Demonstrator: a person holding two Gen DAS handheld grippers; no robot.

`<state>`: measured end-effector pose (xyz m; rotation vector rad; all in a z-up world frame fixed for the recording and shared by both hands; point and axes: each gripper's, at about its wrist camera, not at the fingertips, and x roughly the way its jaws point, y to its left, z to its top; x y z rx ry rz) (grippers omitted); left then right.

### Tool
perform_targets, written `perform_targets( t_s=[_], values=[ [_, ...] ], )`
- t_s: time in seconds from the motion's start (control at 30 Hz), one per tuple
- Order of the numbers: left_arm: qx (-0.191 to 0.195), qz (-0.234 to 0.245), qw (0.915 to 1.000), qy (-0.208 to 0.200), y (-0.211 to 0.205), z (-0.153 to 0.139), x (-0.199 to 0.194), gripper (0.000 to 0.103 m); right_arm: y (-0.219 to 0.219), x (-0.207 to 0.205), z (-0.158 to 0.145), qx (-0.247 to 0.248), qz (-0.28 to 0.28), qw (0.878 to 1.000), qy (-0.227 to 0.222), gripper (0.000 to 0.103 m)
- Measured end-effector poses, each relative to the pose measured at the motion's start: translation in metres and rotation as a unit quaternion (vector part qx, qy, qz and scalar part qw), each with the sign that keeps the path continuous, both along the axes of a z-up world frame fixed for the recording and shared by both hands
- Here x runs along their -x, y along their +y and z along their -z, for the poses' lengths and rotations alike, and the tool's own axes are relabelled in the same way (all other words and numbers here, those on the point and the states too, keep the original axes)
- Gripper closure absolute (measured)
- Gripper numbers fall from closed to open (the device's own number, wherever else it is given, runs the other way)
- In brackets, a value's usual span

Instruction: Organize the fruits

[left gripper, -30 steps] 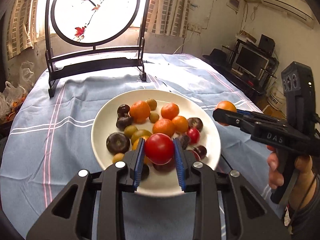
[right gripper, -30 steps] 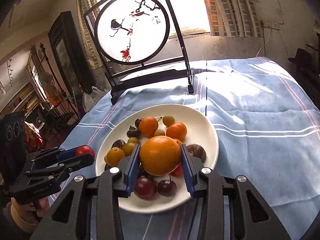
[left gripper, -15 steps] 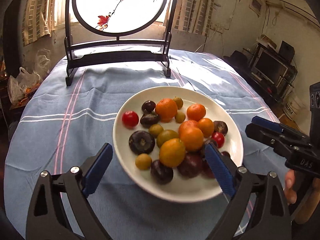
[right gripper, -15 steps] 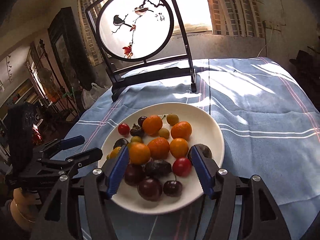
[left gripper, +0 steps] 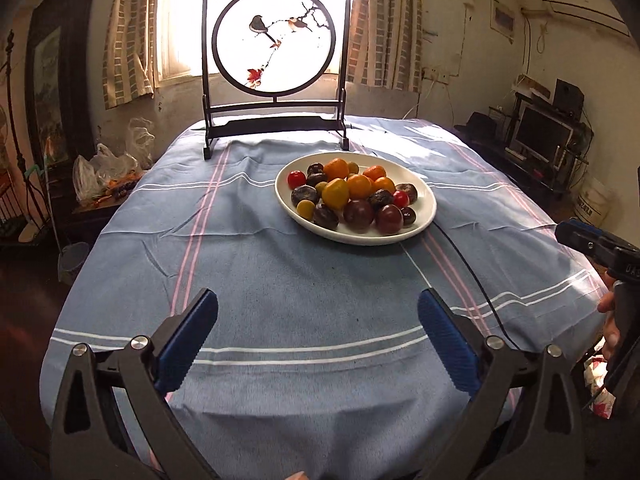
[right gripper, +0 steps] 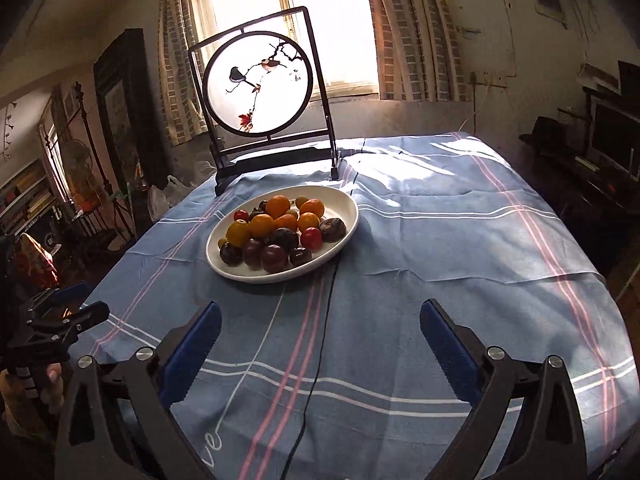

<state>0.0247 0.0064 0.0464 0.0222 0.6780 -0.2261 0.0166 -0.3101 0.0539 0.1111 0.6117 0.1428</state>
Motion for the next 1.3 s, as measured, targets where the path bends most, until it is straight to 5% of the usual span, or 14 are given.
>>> perform_targets(
  t_s=[0.2, 0.47, 0.77, 0.9, 1.3],
  values=[
    [-0.016, -0.052, 0.9983, -0.021, 0.009, -0.018, 0.035, 0.005, -0.021, 0.042, -0.014, 0.003, 0.029, 0.999, -0.026, 0.003],
    [-0.017, -0.063, 0.9975, -0.026, 0.015, -0.03, 0.051, 0.005, -0.029, 0.074, -0.029, 0.006, 0.03, 0.999, -0.044, 0.003],
    [-0.024, -0.081, 0.9957, -0.04, 0.02, -0.035, 0.052, 0.005, -0.03, 0.076, -0.032, 0.006, 0.03, 0.998, -0.047, 0.003],
    [-0.058, -0.096, 0.992, -0.059, 0.014, -0.035, 0.056, 0.005, -0.028, 0.076, -0.03, 0.002, 0.027, 0.999, -0.045, 0.003],
    [-0.052, -0.084, 0.9936, -0.055, 0.013, -0.036, 0.057, 0.005, -0.025, 0.075, -0.021, 0.001, 0.021, 0.999, -0.03, 0.003]
  ],
)
